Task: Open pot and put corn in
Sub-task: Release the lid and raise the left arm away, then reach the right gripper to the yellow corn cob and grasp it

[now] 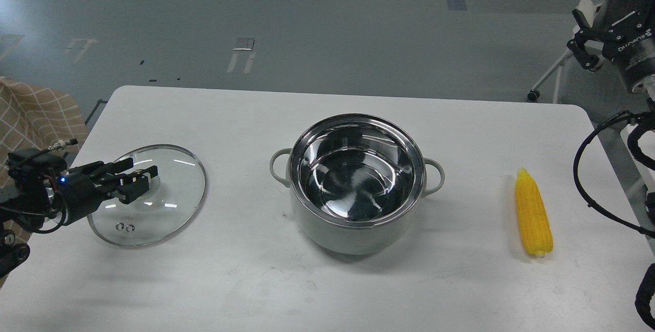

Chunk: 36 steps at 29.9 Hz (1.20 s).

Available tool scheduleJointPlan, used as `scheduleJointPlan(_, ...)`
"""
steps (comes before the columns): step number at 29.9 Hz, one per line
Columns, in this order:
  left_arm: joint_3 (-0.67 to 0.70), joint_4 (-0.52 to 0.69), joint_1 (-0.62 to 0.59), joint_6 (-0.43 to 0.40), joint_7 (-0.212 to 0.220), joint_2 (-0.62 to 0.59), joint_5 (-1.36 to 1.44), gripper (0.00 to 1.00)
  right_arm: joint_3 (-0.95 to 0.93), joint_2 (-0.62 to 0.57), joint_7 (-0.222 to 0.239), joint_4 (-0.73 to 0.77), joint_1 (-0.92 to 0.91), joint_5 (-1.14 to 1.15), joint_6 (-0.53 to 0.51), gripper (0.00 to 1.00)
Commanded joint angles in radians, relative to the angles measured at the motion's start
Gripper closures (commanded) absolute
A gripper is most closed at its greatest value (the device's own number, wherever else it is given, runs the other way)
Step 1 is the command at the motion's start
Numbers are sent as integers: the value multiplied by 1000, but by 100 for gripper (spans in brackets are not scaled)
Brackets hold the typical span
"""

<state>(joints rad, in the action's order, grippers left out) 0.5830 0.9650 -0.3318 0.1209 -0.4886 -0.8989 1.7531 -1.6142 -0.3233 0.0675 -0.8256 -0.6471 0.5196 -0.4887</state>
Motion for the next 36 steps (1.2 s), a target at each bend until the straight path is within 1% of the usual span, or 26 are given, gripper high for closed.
scheduleJointPlan(1,4,1,-39,-1,0,-20,-98,9,52,-62,0,-18,4,45,0,0)
scheduleJointPlan(3,4,1,-102,-7,0,-49,-203,8,106,-124,-1,-53,6,158,0,0)
scheduleJointPlan(7,6,0,-213,-14,0,-54,-395,8,123,-197,-1,-121,53,292,0,0)
scheduleJointPlan(8,6,-3,-258,-27,0,-51,-496,8,125,-224,0,-157,81,341,0,0)
scheduleJointPlan(9,8,-3,-300,-56,0,-46,-602,8,128,-258,-1,-202,108,396,0,0)
scheduleJointPlan(10,9,-5,-317,-75,0,-43,-662,8,129,-275,-1,-225,124,430,0,0)
scheduleJointPlan(11,15,-5,-350,-110,0,-40,-788,9,135,-305,-1,-275,162,503,0,0)
scheduleJointPlan(13,32,-8,-380,-141,0,-25,-933,9,142,-330,-1,-331,204,581,0,0)
scheduleJointPlan(14,50,-11,-412,-171,0,7,-1075,9,148,-347,-1,-393,245,659,0,0)
scheduleJointPlan(15,58,-11,-427,-190,0,24,-1145,8,149,-352,-1,-424,263,700,0,0)
scheduleJointPlan(17,69,-12,-478,-272,0,70,-1344,8,152,-359,-1,-532,344,862,0,0)
scheduleJointPlan(20,84,-25,-510,-335,0,93,-1463,7,155,-359,-1,-589,409,1006,0,0)
scheduleJointPlan(22,130,-40,-520,-349,0,123,-1513,7,157,-361,-1,-606,461,1086,0,0)
scheduleJointPlan(25,217,-77,-520,-356,0,185,-1531,7,164,-353,-1,-616,523,1227,0,0)
scheduleJointPlan(27,241,-88,-521,-356,0,207,-1531,7,195,-335,-3,-609,524,1283,0,0)
scheduleJointPlan(28,260,-92,-521,-357,8,224,-1531,7,226,-312,-5,-598,524,1327,0,0)
scheduleJointPlan(30,282,-92,-520,-357,22,244,-1531,7,262,-294,-11,-572,524,1355,0,2)
scheduleJointPlan(33,291,-92,-520,-357,24,259,-1531,7,307,-263,-9,-563,529,1375,0,2)
scheduleJointPlan(36,291,-92,-520,-356,27,268,-1531,7,362,-232,-9,-546,529,1434,0,10)
